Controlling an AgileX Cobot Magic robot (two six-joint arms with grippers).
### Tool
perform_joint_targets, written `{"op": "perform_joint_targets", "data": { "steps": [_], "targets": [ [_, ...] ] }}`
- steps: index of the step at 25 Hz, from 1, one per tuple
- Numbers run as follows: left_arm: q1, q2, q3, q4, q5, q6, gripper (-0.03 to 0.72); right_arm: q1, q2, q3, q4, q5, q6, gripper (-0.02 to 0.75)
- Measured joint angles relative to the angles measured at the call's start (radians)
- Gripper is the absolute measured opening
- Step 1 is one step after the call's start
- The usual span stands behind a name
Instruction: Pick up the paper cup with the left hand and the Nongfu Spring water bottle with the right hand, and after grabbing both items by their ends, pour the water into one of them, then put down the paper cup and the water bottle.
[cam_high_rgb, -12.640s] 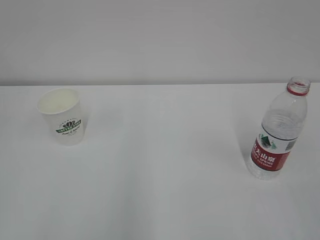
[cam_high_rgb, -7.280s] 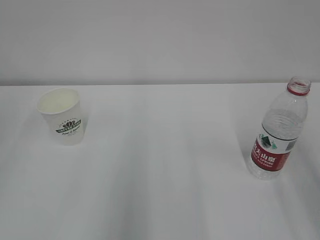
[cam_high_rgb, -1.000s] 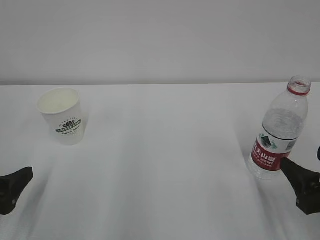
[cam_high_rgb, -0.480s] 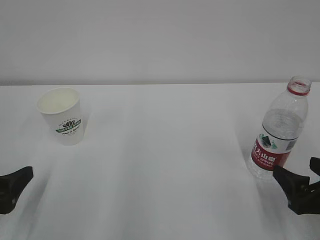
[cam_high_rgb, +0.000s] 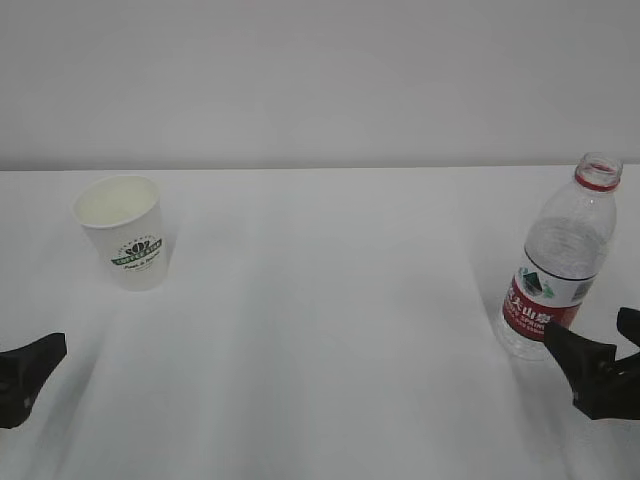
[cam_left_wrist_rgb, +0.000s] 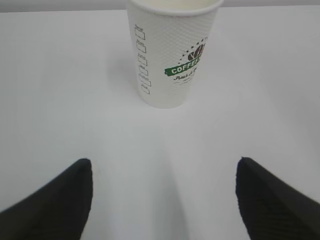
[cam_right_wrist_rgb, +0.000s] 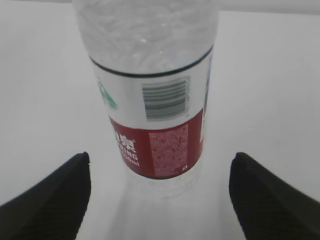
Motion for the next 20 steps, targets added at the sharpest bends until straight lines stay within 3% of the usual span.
{"op": "perform_joint_targets", "data": {
  "steps": [20],
  "targets": [
    [0.0,0.0,0.0,0.0,0.0,0.0,0.633,0.0,0.103,-0.126,-0.05,0.0,0.016,0.661]
  ]
}}
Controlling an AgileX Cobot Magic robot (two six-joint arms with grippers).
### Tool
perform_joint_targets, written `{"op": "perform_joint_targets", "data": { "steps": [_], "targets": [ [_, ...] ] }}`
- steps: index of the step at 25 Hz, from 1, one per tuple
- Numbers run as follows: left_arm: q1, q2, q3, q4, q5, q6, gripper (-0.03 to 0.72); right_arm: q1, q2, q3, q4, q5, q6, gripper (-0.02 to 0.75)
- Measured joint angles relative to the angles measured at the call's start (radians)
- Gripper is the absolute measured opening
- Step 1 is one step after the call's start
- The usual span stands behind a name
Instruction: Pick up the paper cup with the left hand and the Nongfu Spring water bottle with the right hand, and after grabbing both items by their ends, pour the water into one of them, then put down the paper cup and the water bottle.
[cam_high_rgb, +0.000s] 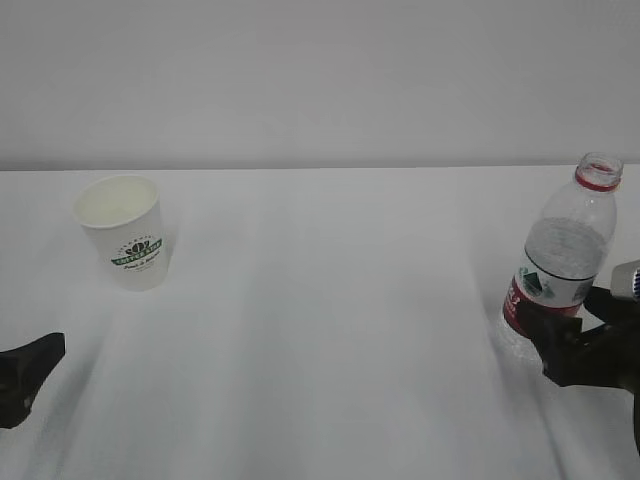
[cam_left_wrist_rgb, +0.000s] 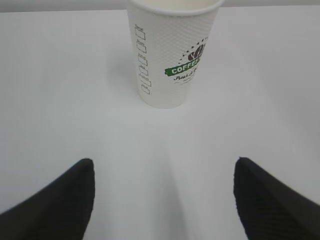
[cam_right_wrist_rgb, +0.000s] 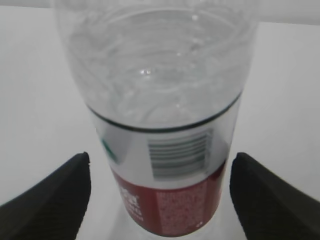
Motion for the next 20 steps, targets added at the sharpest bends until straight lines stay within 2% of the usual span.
{"op": "perform_joint_targets", "data": {
  "steps": [20],
  "targets": [
    [0.0,0.0,0.0,0.0,0.0,0.0,0.617,-0.002,0.109,-0.104,-0.003,-0.001,0.016,0.661]
  ]
}}
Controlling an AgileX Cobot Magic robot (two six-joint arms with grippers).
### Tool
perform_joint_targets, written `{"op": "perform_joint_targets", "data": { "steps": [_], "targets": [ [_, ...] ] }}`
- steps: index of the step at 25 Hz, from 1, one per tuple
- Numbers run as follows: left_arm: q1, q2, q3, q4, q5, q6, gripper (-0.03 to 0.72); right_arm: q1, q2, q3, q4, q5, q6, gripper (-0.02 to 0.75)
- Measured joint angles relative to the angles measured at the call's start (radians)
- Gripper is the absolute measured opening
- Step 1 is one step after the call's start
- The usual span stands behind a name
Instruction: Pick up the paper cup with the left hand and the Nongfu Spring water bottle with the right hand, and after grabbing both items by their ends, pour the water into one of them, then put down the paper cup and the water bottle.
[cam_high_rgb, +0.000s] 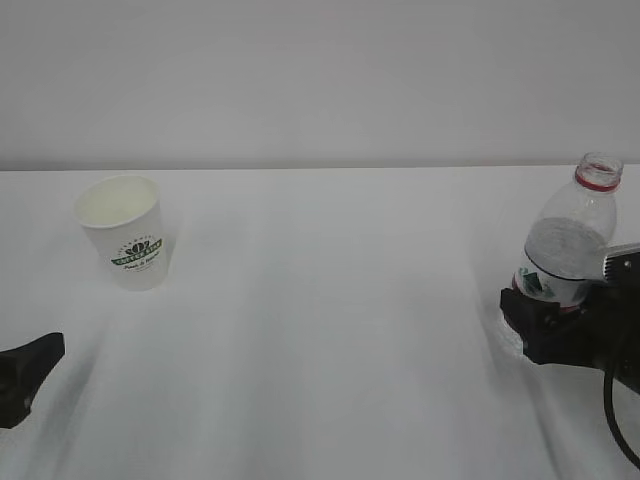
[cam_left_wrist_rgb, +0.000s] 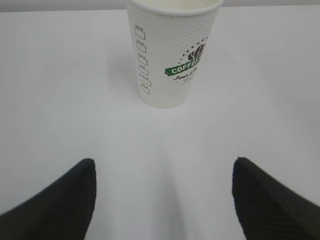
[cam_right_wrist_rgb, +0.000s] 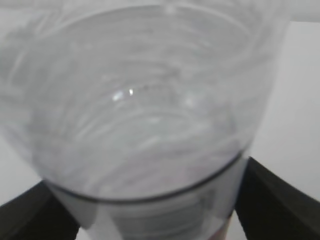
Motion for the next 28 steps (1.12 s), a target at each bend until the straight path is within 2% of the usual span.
{"op": "perform_joint_targets", "data": {
  "steps": [9,20,28],
  "targets": [
    [0.0,0.0,0.0,0.0,0.0,-0.002,0.612,0.0,0.004,-0.033,-0.002,0.0,0.01,0.659],
    [0.0,0.0,0.0,0.0,0.0,-0.002,0.601,0.0,0.036,-0.033,-0.053,-0.008,0.016,0.509],
    [0.0,0.0,0.0,0.0,0.0,-0.002,0.594,0.0,0.036,-0.027,-0.06,-0.013,0.016,0.488]
  ]
}}
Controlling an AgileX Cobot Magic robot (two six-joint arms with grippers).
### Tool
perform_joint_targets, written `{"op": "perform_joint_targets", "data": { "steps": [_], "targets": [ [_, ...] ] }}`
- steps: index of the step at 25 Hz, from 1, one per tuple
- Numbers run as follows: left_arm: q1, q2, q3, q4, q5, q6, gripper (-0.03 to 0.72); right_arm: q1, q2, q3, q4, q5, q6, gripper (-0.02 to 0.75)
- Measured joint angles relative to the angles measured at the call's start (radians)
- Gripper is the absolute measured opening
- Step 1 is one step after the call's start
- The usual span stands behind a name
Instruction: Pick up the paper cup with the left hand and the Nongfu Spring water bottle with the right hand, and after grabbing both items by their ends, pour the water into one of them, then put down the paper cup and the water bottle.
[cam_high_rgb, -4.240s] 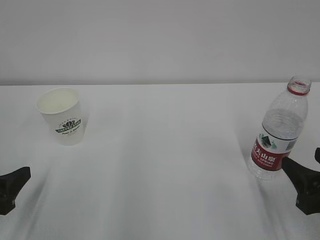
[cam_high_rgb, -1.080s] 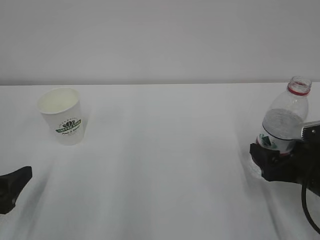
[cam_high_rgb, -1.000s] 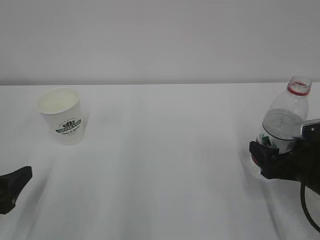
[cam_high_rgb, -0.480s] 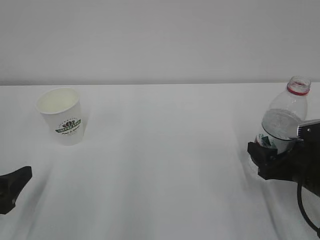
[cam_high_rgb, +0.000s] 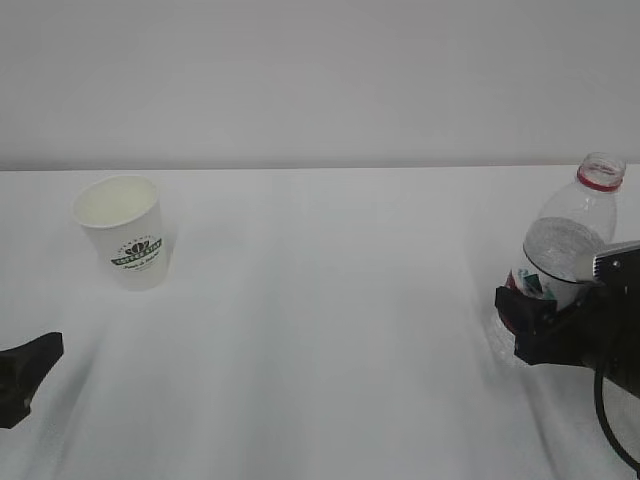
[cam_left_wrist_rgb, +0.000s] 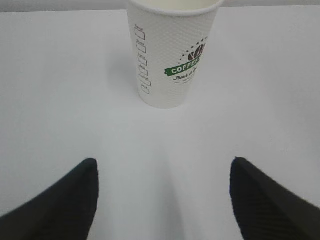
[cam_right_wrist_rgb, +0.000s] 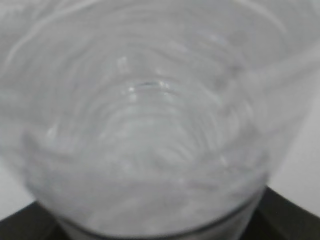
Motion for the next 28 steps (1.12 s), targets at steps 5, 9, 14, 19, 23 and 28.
{"op": "perform_joint_targets", "data": {
  "steps": [5,9,14,19,23,28],
  "targets": [
    [0.0,0.0,0.0,0.0,0.0,0.0,0.594,0.0,-0.012,0.037,-0.002,-0.012,0.0,0.488],
    [0.0,0.0,0.0,0.0,0.0,0.0,0.594,0.0,-0.052,0.073,-0.004,0.005,0.0,0.488],
    [0.0,0.0,0.0,0.0,0.0,0.0,0.594,0.0,-0.121,0.093,-0.006,0.057,0.001,0.486],
    [0.0,0.0,0.0,0.0,0.0,0.0,0.594,0.0,-0.182,0.099,-0.008,0.057,0.001,0.486],
    [0.0,0.0,0.0,0.001,0.0,0.0,0.594,0.0,-0.206,0.099,-0.011,0.059,0.007,0.486],
    [0.0,0.0,0.0,0.001,0.0,0.004,0.599,0.0,-0.257,0.099,-0.013,0.061,0.024,0.485]
  ]
}}
